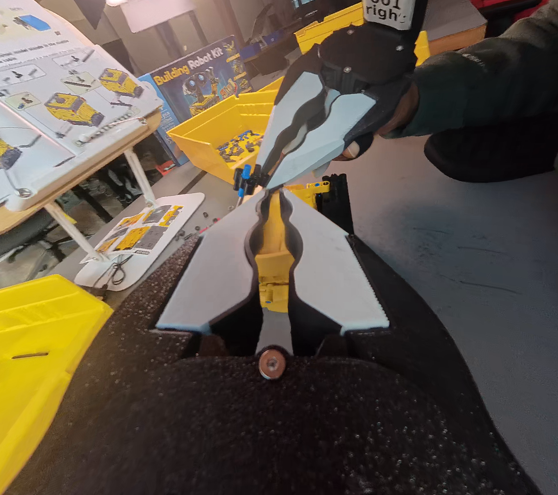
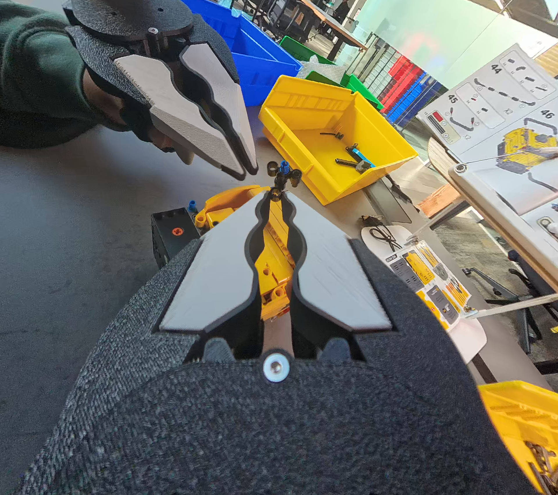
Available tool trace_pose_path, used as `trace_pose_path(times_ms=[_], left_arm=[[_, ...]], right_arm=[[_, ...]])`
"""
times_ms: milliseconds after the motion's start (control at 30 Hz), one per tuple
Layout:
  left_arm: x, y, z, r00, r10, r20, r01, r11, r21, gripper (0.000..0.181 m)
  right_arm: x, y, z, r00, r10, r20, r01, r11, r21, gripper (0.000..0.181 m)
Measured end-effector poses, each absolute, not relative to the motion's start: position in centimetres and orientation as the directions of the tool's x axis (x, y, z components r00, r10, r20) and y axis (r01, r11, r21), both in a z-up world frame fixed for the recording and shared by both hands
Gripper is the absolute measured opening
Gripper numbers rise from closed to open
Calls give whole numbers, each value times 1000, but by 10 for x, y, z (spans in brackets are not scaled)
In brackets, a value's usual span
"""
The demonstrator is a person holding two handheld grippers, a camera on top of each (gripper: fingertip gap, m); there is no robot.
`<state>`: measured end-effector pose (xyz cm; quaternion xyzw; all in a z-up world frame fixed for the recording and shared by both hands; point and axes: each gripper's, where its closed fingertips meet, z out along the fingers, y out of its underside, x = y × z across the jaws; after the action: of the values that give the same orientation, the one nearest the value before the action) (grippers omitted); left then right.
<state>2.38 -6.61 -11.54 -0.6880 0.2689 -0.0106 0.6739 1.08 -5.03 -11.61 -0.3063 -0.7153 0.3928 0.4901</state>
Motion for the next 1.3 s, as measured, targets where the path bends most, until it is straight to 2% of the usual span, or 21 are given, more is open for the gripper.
trace_pose_path(times_ms=[133, 267, 400, 533, 900, 1100, 1300], left_arm=[[26, -76, -123, 802, -526, -283, -340, -11, -940, 33], [23, -80, -123, 792, -590, -157, -242, -66, -968, 42], [29, -77, -129, 782, -614, -111, -209, -91, -974, 42], [31, -78, -133, 782, -613, -113, -214, -94, -972, 24], [37, -86, -142, 732, -677, -78, -231, -139, -963, 26], [38, -88, -146, 723, -687, -72, -253, -165, -953, 24], [39, -93, -148, 708, -700, -95, -292, -167, -942, 30]], right_arm=[[19, -52, -122, -436, 793, 426, 60, 498, -865, 7], [27, -63, -128, -567, 718, 403, 51, 519, -853, 7], [27, -77, -129, -664, 634, 396, 33, 554, -832, 7], [24, -84, -134, -723, 583, 371, 30, 563, -826, 7], [32, -86, -138, -831, 500, 245, 82, 545, -835, 7], [34, -88, -144, -869, 455, 195, 130, 591, -796, 7], [34, -89, -151, -893, 409, 187, 154, 668, -728, 7]])
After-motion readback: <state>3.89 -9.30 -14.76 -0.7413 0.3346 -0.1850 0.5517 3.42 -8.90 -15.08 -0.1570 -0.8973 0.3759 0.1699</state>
